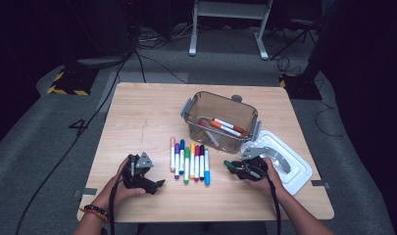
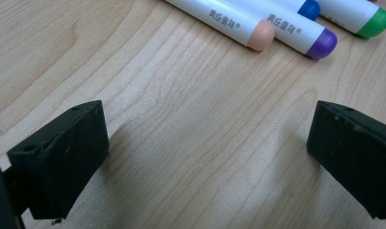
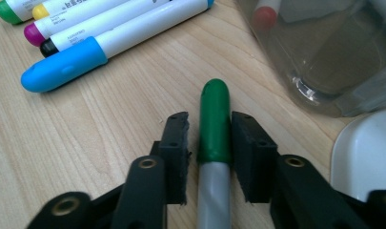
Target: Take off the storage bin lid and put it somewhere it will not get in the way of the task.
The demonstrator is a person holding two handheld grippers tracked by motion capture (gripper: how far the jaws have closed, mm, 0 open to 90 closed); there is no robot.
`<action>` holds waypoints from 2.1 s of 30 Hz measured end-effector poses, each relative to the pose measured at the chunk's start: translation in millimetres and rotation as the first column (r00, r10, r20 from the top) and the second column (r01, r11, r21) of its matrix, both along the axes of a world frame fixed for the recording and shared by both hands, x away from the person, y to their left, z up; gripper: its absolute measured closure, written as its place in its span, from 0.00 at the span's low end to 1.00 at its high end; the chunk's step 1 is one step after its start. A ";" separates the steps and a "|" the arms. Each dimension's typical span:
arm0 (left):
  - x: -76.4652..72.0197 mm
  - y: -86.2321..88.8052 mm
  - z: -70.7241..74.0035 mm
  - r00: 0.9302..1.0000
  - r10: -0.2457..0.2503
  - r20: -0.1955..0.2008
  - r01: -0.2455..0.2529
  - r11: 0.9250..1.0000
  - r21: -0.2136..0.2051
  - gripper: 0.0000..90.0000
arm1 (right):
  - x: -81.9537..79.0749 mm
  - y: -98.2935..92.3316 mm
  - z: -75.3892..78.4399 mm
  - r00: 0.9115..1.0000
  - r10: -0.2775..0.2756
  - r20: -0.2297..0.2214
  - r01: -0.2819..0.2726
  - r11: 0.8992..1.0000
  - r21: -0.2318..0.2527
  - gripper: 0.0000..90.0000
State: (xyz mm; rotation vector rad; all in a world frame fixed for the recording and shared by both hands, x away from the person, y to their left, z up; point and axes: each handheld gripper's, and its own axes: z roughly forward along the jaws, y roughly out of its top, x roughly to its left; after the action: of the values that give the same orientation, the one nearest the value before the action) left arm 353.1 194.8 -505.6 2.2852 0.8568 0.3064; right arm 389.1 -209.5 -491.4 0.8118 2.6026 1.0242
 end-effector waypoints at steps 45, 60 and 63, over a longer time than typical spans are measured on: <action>0.4 0.0 -0.2 1.000 -0.003 -0.001 0.003 1.000 -0.003 0.01 | -23.8 -43.8 56.7 0.995 0.006 0.099 -0.025 0.981 0.193 0.83; 2.0 0.4 -0.1 1.000 -0.011 -0.003 0.011 1.000 -0.003 0.00 | -25.9 -60.4 72.8 0.993 -0.007 0.120 -0.020 0.976 0.216 0.83; 1.3 0.3 -0.2 1.000 -0.005 -0.003 0.005 1.000 -0.003 0.01 | -26.3 -65.0 75.6 0.992 -0.016 0.123 -0.012 0.974 0.227 0.83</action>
State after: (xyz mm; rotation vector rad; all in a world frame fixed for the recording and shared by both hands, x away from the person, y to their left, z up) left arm 354.3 195.1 -505.7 2.2850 0.8521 0.2992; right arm 362.8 -274.5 -415.7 0.7720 2.4096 1.3457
